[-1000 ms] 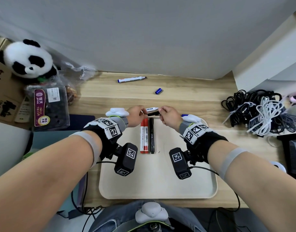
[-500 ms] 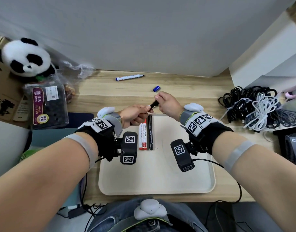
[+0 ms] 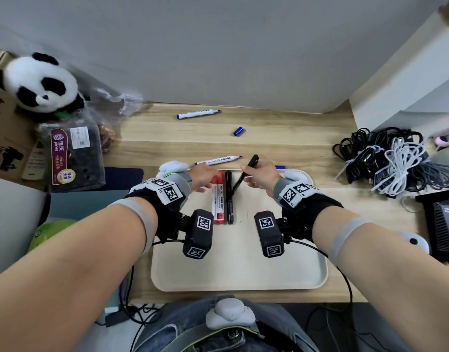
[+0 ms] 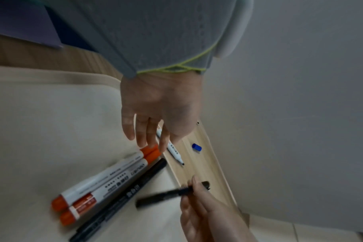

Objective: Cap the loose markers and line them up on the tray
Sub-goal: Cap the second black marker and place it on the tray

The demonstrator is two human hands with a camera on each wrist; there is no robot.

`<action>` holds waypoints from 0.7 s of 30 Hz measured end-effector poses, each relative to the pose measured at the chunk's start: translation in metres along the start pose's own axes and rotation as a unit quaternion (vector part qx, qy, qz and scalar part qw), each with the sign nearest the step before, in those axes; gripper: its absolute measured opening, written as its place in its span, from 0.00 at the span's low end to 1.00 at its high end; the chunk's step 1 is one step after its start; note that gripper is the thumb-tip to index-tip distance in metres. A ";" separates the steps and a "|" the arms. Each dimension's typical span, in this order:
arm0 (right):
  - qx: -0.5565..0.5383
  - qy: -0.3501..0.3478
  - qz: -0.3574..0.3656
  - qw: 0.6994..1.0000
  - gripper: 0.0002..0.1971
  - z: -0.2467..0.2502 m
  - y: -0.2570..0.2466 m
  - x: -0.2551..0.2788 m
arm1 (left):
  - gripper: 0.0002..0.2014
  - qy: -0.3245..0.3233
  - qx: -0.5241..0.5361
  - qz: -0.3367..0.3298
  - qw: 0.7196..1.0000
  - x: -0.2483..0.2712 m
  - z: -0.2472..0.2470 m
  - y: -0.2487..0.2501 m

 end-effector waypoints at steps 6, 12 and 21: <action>0.210 -0.002 -0.056 0.976 0.17 0.003 0.021 -0.008 | 0.12 0.029 -0.029 0.030 0.999 -0.012 0.011 -0.021; 0.276 -0.011 -0.074 0.958 0.14 -0.009 0.027 -0.021 | 0.11 0.027 -0.058 0.042 0.997 -0.025 0.009 -0.021; 0.296 -0.034 -0.104 0.949 0.15 -0.020 0.037 -0.030 | 0.16 0.018 -0.025 0.064 0.997 -0.038 0.004 -0.024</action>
Point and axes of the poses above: each hand's wrist, its own x-axis away from the middle knuckle, its own z-axis out of the back of the hand, y = z × x, the point moved 8 cm from there along -x, towards the middle knuckle, and after that the axes turned 12 degrees about -y, right-handed, at the moved point
